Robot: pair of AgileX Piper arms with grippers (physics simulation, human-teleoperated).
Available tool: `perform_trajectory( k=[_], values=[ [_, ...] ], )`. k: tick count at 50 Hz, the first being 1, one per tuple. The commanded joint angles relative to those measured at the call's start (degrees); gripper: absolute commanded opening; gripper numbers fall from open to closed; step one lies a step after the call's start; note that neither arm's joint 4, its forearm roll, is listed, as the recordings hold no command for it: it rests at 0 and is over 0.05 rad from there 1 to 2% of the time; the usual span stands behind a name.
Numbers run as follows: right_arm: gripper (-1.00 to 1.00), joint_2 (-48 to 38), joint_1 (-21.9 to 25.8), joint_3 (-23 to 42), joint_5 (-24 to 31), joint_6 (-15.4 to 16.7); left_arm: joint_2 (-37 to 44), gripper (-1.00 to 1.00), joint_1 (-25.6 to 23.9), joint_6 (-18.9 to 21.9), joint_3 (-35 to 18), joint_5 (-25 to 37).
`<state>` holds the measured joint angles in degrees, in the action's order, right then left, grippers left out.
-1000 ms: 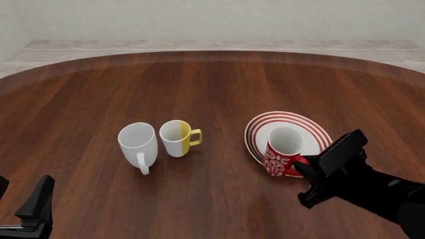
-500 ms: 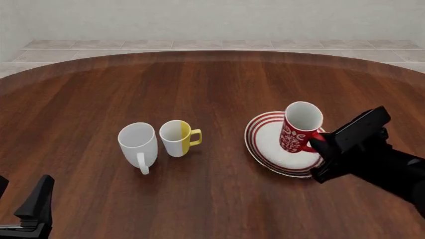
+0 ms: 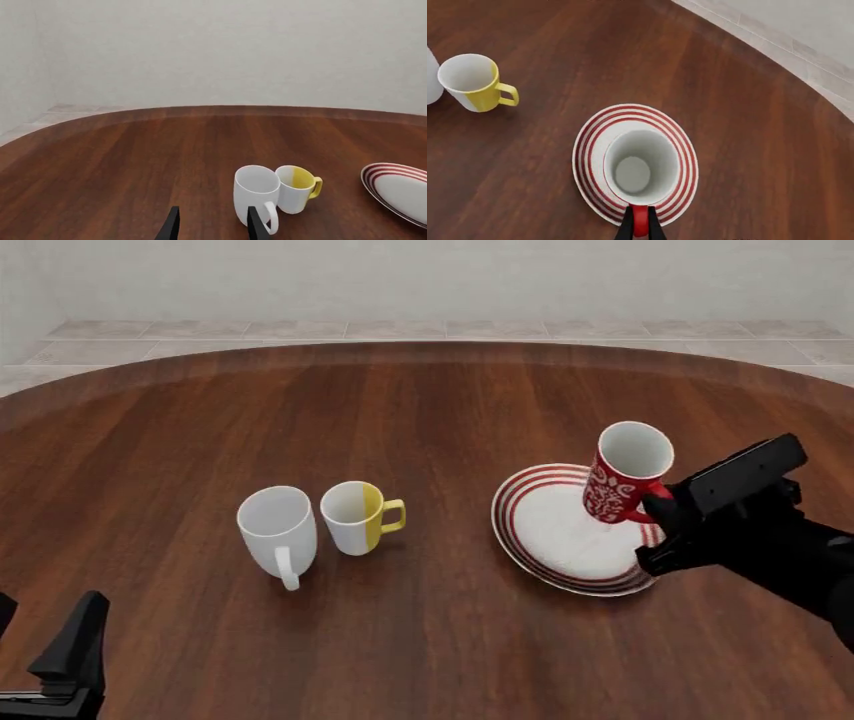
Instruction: Pick up the red mug and put it on the plate
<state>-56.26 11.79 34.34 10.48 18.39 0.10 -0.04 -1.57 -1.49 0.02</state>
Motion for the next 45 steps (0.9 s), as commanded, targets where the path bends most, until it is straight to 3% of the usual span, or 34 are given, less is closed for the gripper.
perform_trajectory(
  k=[1, 16, 45],
  values=[
    [-1.00, -2.4, -1.8, 1.3, -2.1, -1.3, -0.1, 1.00, 0.0, 0.0, 0.3, -0.2],
    [-1.00, -7.1, -2.5, 2.5, -5.1, -2.7, -0.1, 1.00, 0.2, -0.2, 0.1, 0.0],
    [-1.00, -13.7, -2.3, 2.9, -8.8, -2.4, 0.1, 1.00, 0.2, -0.2, -0.1, 0.3]
  ],
)
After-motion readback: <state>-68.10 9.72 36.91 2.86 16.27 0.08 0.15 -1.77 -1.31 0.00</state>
